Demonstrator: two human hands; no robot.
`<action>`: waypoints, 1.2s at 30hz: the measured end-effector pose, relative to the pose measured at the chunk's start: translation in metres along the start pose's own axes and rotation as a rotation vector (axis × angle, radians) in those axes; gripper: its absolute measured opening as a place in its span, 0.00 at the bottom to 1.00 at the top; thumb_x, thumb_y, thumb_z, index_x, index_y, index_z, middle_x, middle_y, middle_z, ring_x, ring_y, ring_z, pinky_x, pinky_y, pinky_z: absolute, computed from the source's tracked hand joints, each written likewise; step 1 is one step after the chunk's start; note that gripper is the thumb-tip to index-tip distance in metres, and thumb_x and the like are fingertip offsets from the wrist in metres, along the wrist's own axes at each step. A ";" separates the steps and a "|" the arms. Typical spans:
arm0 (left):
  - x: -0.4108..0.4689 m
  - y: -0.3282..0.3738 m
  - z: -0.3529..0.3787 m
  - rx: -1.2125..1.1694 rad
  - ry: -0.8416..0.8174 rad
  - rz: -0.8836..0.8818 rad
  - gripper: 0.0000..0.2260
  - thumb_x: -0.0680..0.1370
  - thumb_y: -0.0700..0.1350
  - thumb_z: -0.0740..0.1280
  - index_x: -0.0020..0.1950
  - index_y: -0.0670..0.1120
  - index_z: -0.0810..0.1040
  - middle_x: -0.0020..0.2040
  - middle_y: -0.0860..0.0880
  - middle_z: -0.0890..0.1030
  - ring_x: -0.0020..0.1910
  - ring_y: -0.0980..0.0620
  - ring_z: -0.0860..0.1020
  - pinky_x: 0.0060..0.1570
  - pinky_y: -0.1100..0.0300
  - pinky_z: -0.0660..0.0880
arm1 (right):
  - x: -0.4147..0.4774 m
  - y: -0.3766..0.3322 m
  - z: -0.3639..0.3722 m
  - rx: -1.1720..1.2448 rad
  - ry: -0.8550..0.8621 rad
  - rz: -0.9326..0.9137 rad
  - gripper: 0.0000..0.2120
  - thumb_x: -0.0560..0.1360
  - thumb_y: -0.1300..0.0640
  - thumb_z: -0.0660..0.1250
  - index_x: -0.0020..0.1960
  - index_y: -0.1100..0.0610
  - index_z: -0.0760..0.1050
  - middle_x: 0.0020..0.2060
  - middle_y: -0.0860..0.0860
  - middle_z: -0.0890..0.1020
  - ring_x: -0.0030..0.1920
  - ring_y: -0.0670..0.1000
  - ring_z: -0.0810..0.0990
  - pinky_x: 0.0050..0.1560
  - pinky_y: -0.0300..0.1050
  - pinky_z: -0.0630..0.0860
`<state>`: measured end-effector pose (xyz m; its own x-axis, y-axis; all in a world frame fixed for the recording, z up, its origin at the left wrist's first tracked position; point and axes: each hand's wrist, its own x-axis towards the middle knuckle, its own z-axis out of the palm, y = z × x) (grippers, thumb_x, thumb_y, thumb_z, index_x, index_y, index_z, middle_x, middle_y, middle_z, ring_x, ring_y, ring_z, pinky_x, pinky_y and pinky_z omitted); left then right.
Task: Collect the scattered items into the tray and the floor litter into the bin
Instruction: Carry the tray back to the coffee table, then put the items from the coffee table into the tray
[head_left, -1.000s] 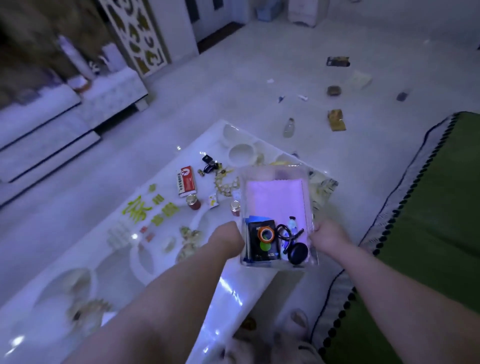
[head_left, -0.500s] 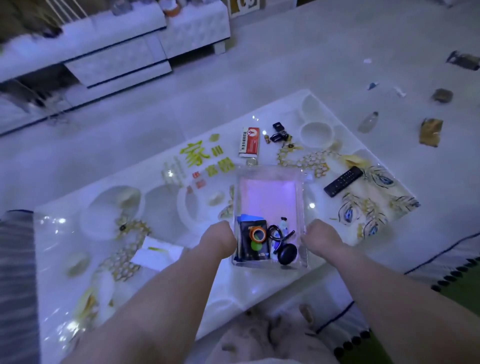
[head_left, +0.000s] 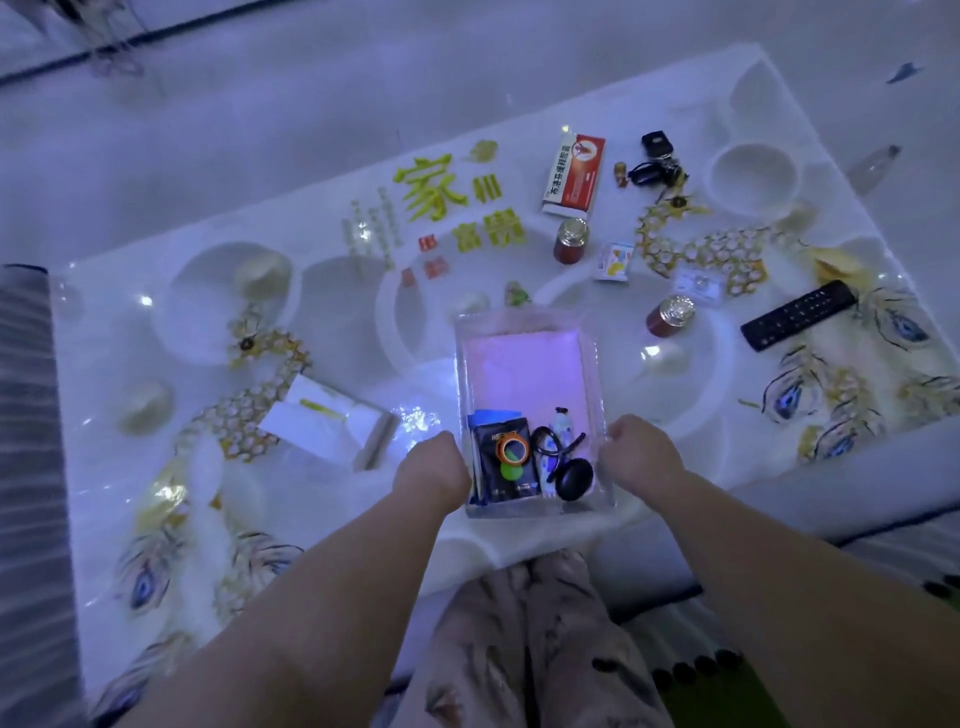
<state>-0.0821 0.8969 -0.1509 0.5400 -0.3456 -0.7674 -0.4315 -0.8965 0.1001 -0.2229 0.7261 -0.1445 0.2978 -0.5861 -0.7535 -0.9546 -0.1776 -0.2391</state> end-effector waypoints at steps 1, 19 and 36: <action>0.001 0.002 0.004 -0.021 0.008 -0.013 0.11 0.77 0.40 0.60 0.59 0.41 0.71 0.59 0.42 0.76 0.59 0.43 0.75 0.48 0.56 0.69 | 0.003 0.001 0.002 0.008 0.001 0.015 0.13 0.75 0.63 0.61 0.59 0.61 0.72 0.56 0.59 0.78 0.57 0.58 0.76 0.52 0.43 0.70; 0.014 -0.080 -0.031 -0.310 0.291 -0.360 0.21 0.75 0.38 0.62 0.68 0.44 0.66 0.64 0.42 0.73 0.66 0.41 0.69 0.58 0.50 0.71 | 0.000 -0.085 0.038 0.032 0.039 -0.331 0.18 0.76 0.64 0.58 0.64 0.55 0.73 0.63 0.54 0.74 0.60 0.54 0.76 0.59 0.46 0.72; 0.085 -0.152 -0.045 0.782 0.135 0.183 0.44 0.74 0.39 0.67 0.78 0.44 0.38 0.79 0.47 0.47 0.79 0.45 0.42 0.75 0.43 0.43 | 0.026 -0.129 0.106 0.121 0.190 -0.407 0.12 0.78 0.64 0.58 0.55 0.58 0.78 0.52 0.57 0.78 0.51 0.56 0.78 0.51 0.47 0.73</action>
<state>0.0619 0.9915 -0.2026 0.4726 -0.5430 -0.6941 -0.8744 -0.3867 -0.2929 -0.0914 0.8170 -0.1981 0.6307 -0.6242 -0.4610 -0.7495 -0.3360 -0.5704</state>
